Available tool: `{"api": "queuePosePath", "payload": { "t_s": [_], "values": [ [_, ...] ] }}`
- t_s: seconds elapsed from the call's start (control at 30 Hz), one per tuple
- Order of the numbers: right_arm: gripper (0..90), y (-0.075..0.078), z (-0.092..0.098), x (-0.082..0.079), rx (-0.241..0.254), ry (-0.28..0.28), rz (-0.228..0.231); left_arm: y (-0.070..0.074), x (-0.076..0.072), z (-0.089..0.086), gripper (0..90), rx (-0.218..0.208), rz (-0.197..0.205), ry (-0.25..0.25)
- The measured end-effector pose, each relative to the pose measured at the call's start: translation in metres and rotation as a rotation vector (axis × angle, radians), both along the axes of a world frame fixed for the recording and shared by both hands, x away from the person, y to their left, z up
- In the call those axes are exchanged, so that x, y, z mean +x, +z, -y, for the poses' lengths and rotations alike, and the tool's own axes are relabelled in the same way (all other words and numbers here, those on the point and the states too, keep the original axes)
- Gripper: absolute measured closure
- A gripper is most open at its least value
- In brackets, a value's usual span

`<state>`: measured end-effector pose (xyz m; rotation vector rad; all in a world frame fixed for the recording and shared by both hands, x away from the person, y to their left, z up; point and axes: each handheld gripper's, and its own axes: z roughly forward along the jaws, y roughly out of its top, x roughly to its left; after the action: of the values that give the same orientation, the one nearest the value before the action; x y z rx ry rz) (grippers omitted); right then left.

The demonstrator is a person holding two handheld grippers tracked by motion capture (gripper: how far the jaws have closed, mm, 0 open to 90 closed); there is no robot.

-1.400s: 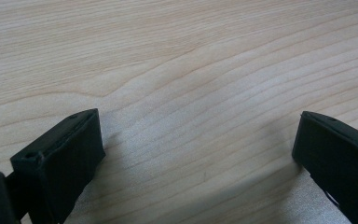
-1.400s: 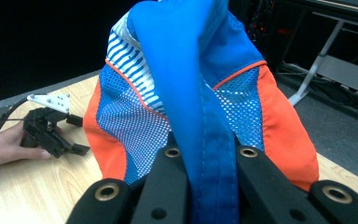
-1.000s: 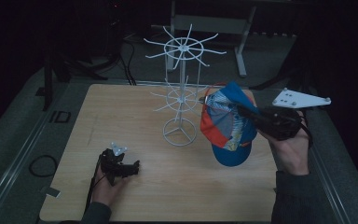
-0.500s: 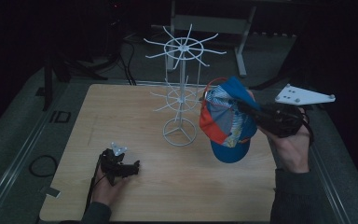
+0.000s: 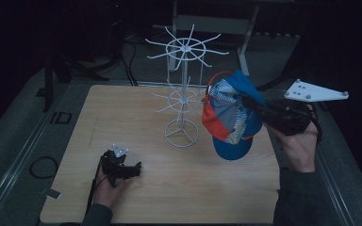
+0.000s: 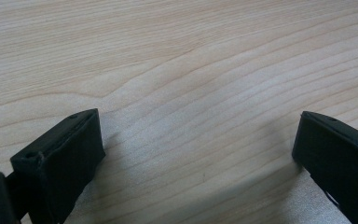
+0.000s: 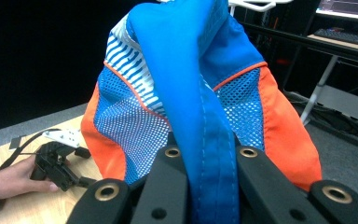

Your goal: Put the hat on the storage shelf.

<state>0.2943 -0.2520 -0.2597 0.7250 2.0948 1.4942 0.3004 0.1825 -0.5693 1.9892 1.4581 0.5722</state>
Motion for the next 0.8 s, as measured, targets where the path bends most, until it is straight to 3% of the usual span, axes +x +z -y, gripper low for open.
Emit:
{"api": "queuePosePath", "payload": {
  "t_s": [0.8],
  "values": [
    [88.5, 0.025, -0.001, -0.005, 0.040, 0.025, 0.052, 0.000, 0.000, 0.000, 2.2, 0.000, 0.000, -0.001]
  ]
}}
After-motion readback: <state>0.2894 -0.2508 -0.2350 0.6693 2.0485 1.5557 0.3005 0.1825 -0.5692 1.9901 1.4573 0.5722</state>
